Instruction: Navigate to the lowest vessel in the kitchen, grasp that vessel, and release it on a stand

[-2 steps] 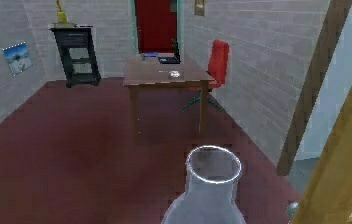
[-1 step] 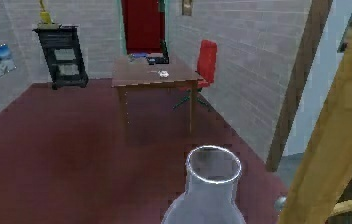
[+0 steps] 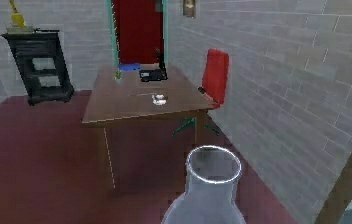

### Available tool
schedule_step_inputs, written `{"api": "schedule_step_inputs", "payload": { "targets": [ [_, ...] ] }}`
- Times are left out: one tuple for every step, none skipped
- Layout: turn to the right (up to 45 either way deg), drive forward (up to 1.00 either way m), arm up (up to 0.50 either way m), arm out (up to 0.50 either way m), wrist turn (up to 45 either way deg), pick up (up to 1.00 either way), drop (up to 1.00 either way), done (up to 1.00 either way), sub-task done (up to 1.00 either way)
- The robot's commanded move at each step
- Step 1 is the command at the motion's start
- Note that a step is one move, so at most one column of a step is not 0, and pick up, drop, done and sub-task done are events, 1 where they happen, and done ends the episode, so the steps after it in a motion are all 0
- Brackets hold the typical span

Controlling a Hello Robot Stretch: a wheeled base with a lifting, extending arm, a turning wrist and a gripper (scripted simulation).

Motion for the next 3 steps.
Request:
{"api": "schedule_step_inputs", "payload": {
  "targets": [
    [45.0,0.0,0.0,0.0,0.0,0.0,0.0,0.0,0.0],
    [24.0,0.0,0.0,0.0,0.0,0.0,0.0,0.0,0.0],
    [0.0,1.0,0.0,0.0,0.0,0.0,0.0,0.0,0.0]
  ]
}}
